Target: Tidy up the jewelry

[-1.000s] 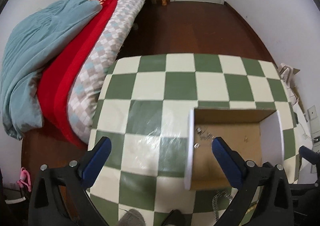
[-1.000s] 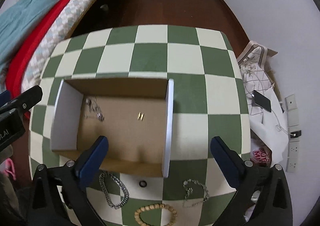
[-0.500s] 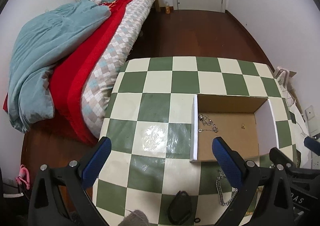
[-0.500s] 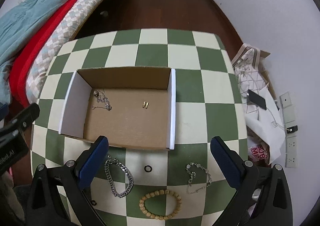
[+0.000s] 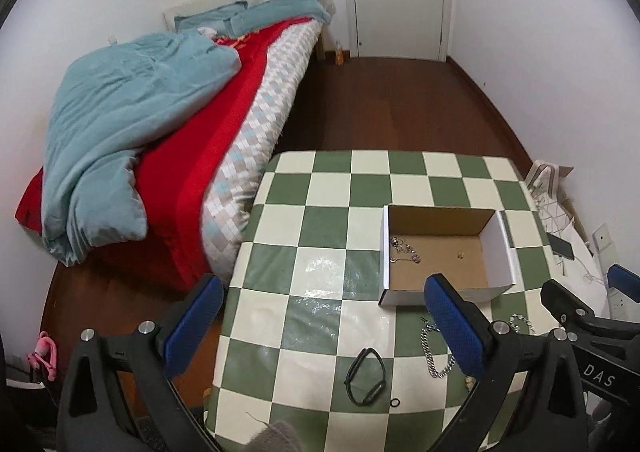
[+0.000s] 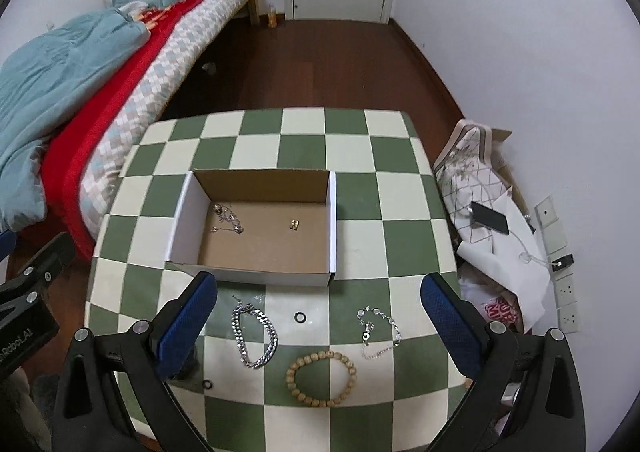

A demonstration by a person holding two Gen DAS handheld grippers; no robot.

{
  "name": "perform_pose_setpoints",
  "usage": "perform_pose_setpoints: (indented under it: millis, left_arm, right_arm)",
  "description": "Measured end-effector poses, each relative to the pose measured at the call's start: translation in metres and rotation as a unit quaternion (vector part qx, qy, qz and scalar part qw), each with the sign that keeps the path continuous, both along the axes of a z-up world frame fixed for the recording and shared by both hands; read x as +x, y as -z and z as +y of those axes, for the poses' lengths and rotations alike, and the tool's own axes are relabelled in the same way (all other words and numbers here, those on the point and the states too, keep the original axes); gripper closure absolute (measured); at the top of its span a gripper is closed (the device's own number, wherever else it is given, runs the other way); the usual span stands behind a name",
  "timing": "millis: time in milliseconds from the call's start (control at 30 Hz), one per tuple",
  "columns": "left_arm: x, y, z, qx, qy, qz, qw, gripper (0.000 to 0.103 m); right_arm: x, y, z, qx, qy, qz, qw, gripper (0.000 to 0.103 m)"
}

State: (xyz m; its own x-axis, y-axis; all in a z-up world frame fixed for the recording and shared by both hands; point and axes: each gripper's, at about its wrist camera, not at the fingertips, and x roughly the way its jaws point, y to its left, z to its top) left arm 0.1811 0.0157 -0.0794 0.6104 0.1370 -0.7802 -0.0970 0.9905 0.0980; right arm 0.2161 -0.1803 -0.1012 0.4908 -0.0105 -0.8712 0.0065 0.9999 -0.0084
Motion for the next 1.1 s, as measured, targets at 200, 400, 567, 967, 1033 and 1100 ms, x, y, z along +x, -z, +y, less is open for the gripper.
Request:
perform_pose_setpoints:
  millis: [200,400,567,967,1033,1100]
  left_arm:
    - [-0.032,-0.022,-0.002,0.009,0.000,-0.034,0.9994,0.000]
    - [-0.053,-0.002,0.004,0.035,-0.034,-0.040,0.9980,0.000]
    - [-0.071,0.060,0.008,0.045,-0.055,0.001,0.9975,0.000]
    - [-0.087,0.181,-0.055,0.020,-0.011,0.091,0.9956,0.017]
    - [-0.084,0.189,-0.066,0.017,-0.004,0.094,0.9954,0.017]
    - [-0.081,0.196,-0.073,0.015,0.000,0.097,0.9952,0.017]
  right_arm:
    - [-0.035,-0.032,-0.004,0.020,-0.002,-0.034,0.999,0.000]
    - [-0.064,-0.027,-0.013,0.060,0.003,-0.044,0.997,0.005]
    - [-0.072,0.029,-0.018,0.093,-0.008,0.009,0.996,0.056]
    - [-0.064,0.135,-0.047,0.122,0.006,0.068,0.990,0.056]
    - [-0.061,0.143,-0.051,0.120,0.005,0.073,0.990,0.056]
    - [-0.060,0.148,-0.054,0.115,0.003,0.076,0.990,0.056]
